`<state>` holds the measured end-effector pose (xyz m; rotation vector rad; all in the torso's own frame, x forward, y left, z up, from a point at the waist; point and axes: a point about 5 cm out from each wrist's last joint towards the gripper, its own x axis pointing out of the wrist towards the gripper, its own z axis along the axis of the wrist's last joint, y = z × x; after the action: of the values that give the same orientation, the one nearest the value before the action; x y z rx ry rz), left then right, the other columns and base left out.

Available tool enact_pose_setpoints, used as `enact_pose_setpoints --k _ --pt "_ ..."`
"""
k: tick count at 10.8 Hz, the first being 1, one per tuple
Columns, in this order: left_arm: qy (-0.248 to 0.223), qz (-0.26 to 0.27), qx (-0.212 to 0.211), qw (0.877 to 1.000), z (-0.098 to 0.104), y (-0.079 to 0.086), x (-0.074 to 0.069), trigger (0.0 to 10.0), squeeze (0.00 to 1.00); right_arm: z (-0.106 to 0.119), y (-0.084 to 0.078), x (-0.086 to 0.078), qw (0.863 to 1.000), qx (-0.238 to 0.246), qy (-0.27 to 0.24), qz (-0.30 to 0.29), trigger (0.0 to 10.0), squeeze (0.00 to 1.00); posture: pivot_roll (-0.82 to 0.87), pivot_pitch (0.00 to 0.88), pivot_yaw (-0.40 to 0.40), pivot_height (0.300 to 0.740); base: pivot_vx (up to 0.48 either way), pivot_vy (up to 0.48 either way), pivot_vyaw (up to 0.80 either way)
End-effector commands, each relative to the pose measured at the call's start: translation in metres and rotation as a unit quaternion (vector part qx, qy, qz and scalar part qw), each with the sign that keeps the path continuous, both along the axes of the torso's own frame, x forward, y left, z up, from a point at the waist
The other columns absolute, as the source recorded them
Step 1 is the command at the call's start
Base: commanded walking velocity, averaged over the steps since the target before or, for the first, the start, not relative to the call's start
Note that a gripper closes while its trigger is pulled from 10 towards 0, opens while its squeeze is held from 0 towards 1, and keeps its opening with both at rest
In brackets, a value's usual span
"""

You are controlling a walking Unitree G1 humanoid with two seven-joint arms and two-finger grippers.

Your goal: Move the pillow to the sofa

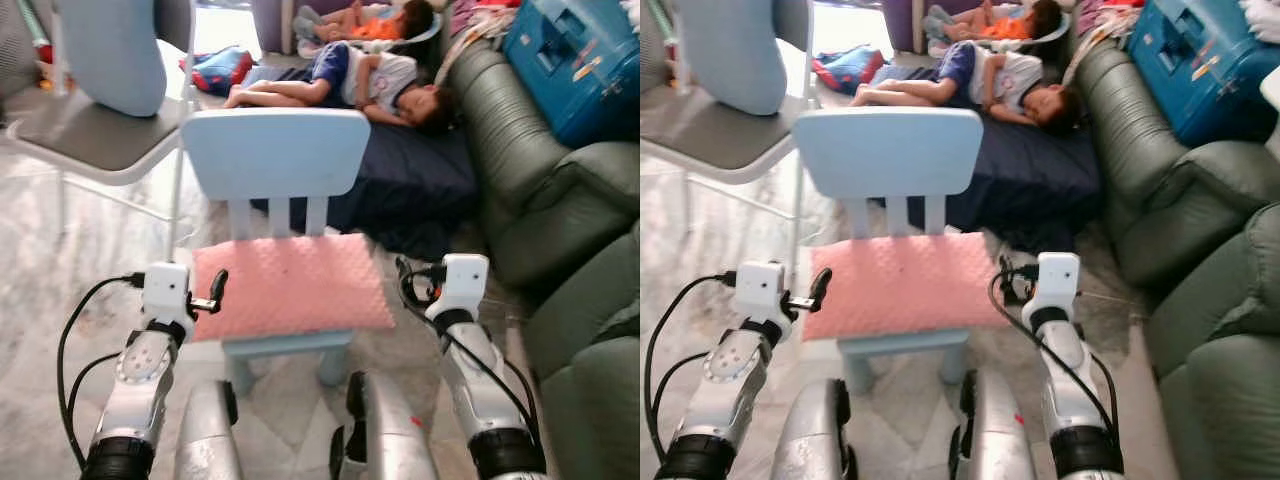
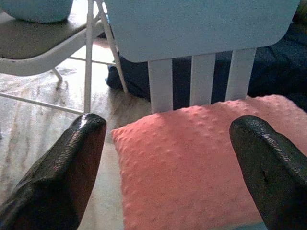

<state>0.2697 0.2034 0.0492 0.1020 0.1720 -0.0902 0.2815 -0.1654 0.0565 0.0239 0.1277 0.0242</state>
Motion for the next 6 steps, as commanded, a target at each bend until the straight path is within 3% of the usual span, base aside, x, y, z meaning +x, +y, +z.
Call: enact_pose_setpoints --k 1,3,6 --pt "0.008 0.008 0.010 1.000 -0.0029 0.0060 -0.0019 10.0 0.00 0.0025 -0.0032 -0.0009 1.000 -0.001 -0.005 -0.002 10.0 0.00 0.04 0.127 -0.079 0.576 0.000 0.000 0.00" --pt "0.003 0.018 0.014 1.000 0.0005 0.0123 0.0017 10.0 0.00 0.0025 -0.0031 -0.0004 1.000 0.002 -0.003 0.000 10.0 0.00 0.04 0.130 -0.081 0.541 0.000 0.000 0.00" --pt "-0.014 0.034 0.011 0.999 0.0034 0.0142 0.0026 10.0 0.00 0.0031 -0.0030 0.0003 1.000 0.005 -0.005 0.001 10.0 0.00 0.04 0.127 -0.081 0.541 0.000 0.000 0.00"
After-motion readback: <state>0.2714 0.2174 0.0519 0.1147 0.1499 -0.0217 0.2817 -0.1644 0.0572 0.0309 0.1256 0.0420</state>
